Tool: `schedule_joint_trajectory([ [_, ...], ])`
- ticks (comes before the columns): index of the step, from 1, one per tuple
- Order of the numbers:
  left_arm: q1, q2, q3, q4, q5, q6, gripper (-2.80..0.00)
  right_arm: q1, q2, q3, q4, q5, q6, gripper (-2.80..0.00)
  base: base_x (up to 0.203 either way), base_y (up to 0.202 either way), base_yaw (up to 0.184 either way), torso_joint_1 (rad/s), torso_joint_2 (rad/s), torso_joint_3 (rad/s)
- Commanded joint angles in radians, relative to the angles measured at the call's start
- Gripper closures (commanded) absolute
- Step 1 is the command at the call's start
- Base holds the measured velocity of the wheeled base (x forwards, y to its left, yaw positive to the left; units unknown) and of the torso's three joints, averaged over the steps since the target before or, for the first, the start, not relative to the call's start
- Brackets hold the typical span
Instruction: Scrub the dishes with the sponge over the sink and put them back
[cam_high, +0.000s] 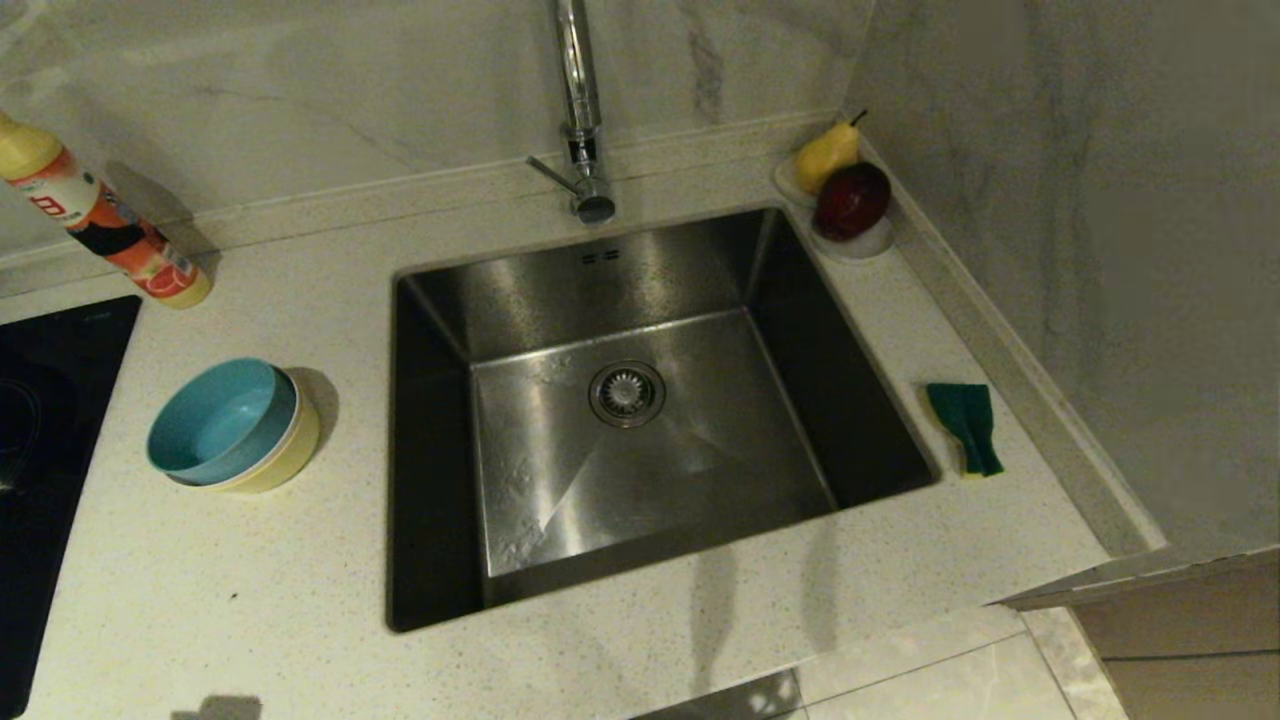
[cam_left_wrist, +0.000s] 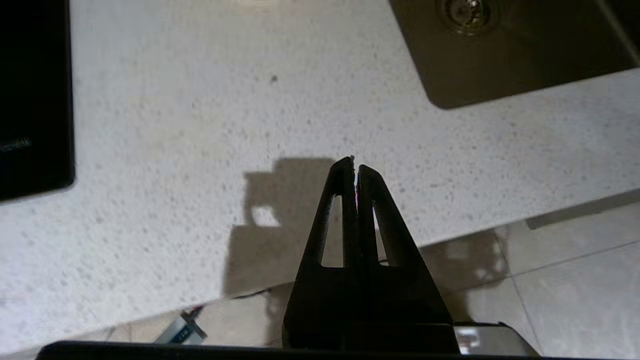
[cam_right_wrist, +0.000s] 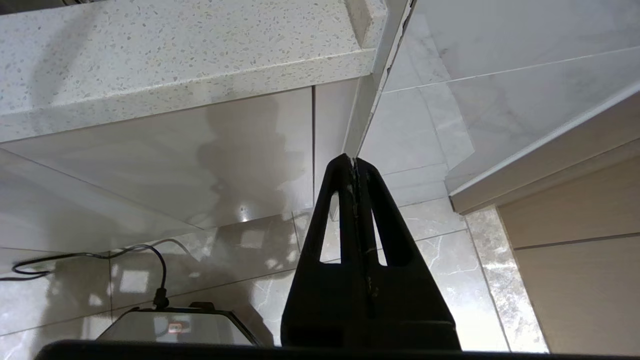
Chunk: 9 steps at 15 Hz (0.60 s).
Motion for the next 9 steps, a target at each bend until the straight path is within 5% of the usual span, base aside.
schedule_joint_trajectory([
  [1, 0.001, -0.002, 0.009, 0.001, 0.011, -0.011, 0.00, 0.000, 0.001, 0.000, 0.001, 0.001, 0.005, 0.00, 0.000, 0.000, 0.000, 0.000, 0.00, 0.000],
  [9, 0.001, -0.002, 0.009, -0.001, 0.012, -0.012, 0.00, 0.000, 0.002, 0.001, 0.000, 0.002, 0.007, 0.00, 0.000, 0.000, 0.000, 0.000, 0.00, 0.000],
])
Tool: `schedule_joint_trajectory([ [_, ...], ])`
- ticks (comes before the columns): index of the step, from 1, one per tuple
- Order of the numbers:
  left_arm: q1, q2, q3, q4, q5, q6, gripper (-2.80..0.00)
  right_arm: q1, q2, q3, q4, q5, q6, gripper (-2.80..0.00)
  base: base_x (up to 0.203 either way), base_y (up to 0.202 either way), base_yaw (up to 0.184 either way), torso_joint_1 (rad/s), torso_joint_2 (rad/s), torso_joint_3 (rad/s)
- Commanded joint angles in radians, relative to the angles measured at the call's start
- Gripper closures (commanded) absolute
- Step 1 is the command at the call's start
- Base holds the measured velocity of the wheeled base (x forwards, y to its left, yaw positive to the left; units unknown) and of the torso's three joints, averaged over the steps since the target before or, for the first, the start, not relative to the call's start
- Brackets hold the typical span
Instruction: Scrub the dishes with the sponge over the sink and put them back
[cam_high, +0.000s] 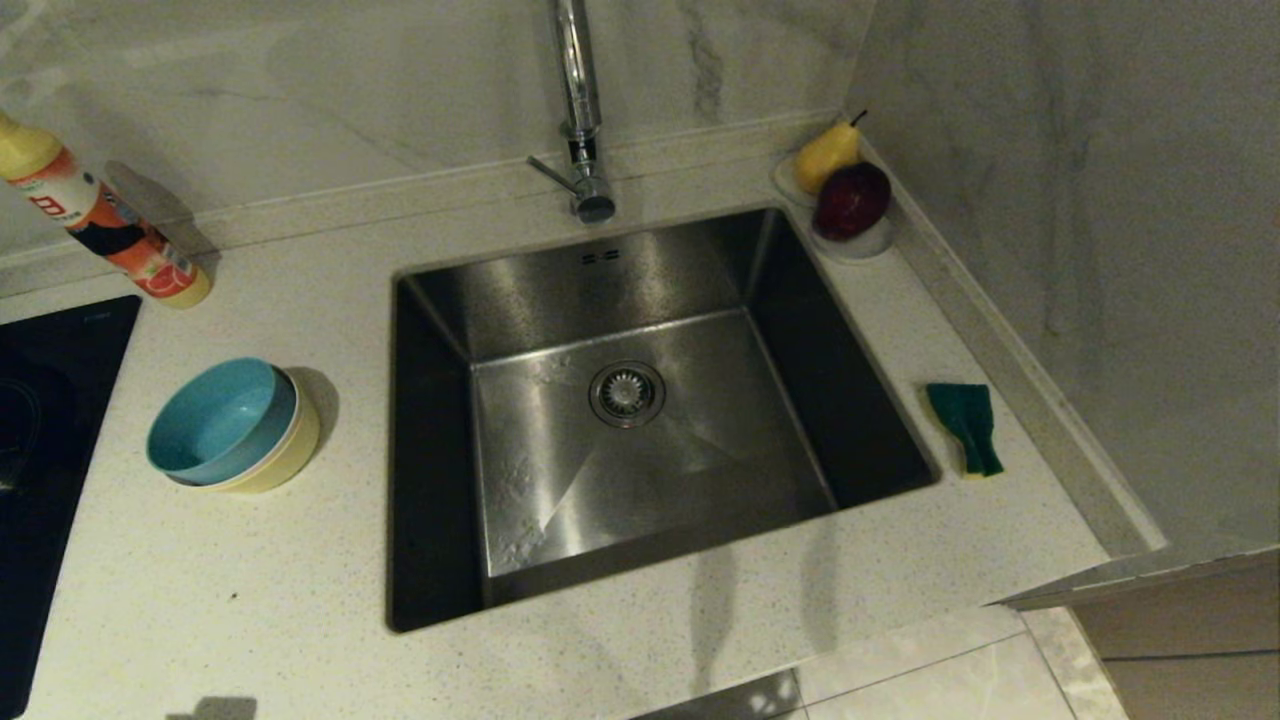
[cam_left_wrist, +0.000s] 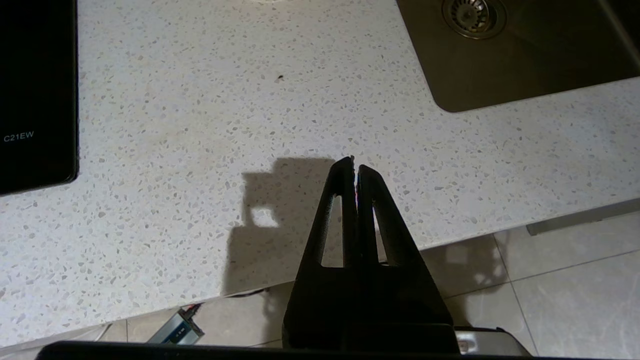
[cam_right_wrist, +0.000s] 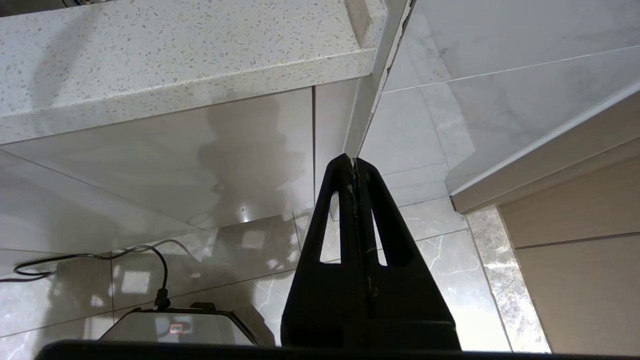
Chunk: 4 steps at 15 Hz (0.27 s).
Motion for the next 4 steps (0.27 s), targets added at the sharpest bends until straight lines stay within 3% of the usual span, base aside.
schedule_joint_trajectory([
  [1, 0.000, 0.003, 0.000, 0.002, 0.000, 0.000, 0.00, 0.000, 0.001, 0.001, -0.001, 0.003, -0.003, 0.00, 0.000, 0.000, 0.000, 0.000, 0.00, 0.000],
  [4, 0.000, 0.004, 0.000, 0.002, -0.001, 0.000, 0.00, 0.000, 0.001, 0.001, -0.001, 0.003, -0.002, 0.00, 0.000, 0.000, 0.000, 0.000, 0.00, 0.000],
])
